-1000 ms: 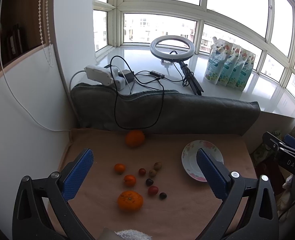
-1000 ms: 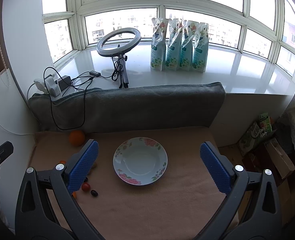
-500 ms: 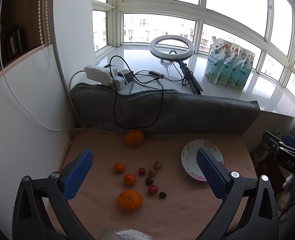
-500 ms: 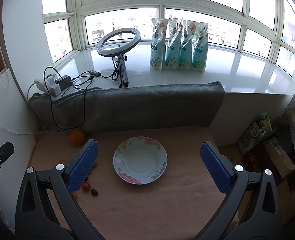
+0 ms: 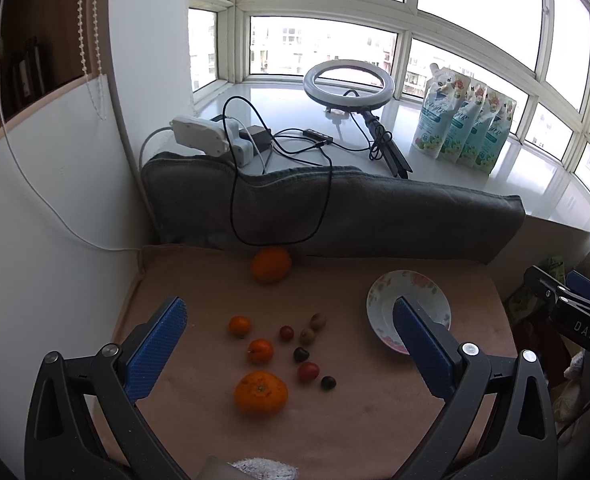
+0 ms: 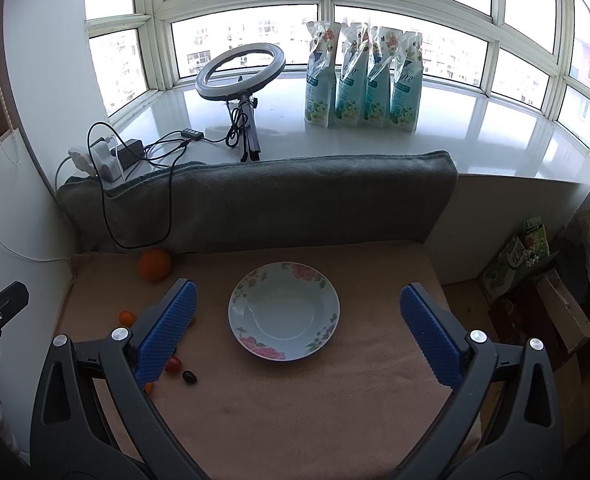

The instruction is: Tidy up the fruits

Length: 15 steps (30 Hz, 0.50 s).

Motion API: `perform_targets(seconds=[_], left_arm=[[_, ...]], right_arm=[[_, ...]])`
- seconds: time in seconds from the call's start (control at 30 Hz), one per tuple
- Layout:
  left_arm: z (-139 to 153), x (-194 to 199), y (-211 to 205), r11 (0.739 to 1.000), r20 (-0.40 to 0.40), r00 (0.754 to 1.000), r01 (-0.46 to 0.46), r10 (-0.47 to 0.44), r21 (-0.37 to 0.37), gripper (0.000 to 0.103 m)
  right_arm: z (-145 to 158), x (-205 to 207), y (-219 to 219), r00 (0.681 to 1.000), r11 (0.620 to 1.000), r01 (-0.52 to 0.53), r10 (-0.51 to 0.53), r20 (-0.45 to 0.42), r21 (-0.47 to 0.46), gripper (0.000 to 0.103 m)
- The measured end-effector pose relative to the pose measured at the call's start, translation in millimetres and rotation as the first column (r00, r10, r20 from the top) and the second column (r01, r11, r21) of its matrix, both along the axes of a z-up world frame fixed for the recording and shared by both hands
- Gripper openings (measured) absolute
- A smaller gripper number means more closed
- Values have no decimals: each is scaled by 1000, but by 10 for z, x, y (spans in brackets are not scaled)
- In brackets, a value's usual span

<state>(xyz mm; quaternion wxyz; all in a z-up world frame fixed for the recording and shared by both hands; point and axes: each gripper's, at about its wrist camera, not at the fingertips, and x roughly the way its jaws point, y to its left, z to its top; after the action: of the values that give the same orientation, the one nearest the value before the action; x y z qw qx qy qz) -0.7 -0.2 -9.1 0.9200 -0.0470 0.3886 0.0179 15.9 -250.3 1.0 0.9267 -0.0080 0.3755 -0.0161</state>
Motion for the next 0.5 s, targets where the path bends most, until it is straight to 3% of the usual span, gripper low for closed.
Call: perform_targets(seconds=[0.5], left_arm=[[-349,50,261,998,-120,992,-46,42,-35,102]], right_arm=[[-320,216,146,992,997,-70,73,-102,33,103]])
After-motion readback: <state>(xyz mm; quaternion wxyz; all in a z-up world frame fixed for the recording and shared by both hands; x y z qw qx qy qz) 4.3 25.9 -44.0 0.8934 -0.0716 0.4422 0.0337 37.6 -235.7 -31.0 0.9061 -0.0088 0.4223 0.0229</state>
